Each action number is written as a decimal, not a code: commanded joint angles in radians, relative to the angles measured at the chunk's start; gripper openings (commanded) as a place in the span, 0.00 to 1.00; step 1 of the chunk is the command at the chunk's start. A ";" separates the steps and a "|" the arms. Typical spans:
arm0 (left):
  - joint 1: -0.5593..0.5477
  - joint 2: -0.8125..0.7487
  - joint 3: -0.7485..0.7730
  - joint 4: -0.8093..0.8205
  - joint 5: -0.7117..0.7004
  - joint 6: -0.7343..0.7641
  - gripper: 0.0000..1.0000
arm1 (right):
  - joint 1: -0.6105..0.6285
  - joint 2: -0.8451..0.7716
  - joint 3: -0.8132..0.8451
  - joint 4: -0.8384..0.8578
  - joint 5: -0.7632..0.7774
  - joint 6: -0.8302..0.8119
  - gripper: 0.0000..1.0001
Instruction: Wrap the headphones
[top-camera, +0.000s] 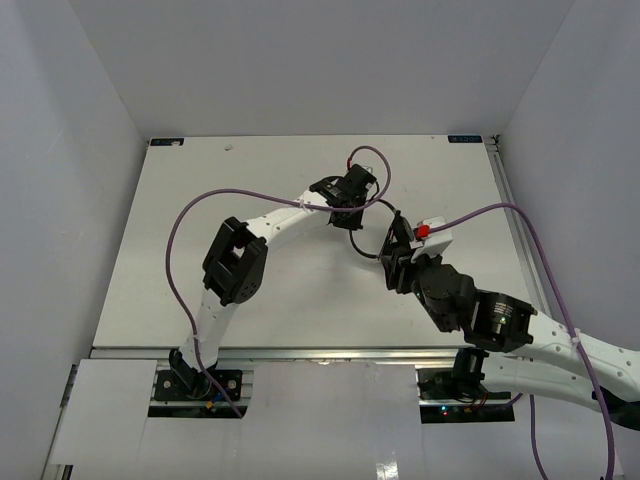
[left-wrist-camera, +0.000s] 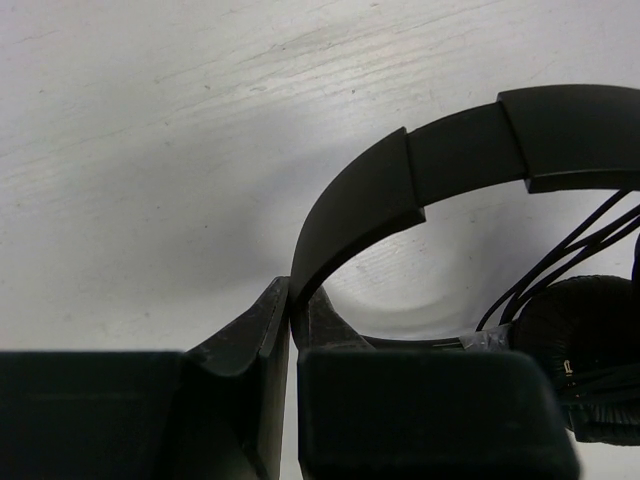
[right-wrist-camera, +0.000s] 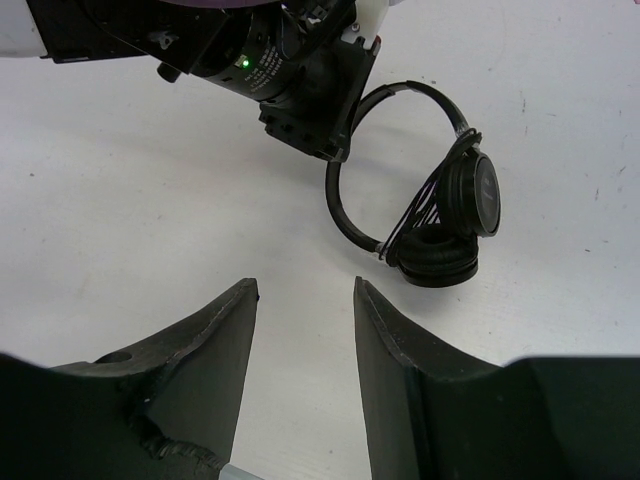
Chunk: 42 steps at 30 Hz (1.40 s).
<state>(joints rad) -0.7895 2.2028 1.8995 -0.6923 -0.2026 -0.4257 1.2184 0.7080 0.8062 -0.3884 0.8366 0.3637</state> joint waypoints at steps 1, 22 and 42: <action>0.006 0.008 0.087 0.002 0.032 0.015 0.00 | -0.005 -0.015 0.000 0.017 0.054 0.011 0.50; 0.035 0.122 0.161 0.002 0.063 0.016 0.20 | -0.010 -0.053 -0.016 0.019 0.061 0.006 0.50; 0.042 0.126 0.170 0.010 0.065 0.008 0.47 | -0.008 -0.073 -0.018 0.016 0.064 -0.002 0.50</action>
<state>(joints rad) -0.7536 2.3520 2.0430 -0.7010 -0.1413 -0.4151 1.2118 0.6422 0.7883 -0.3950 0.8623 0.3603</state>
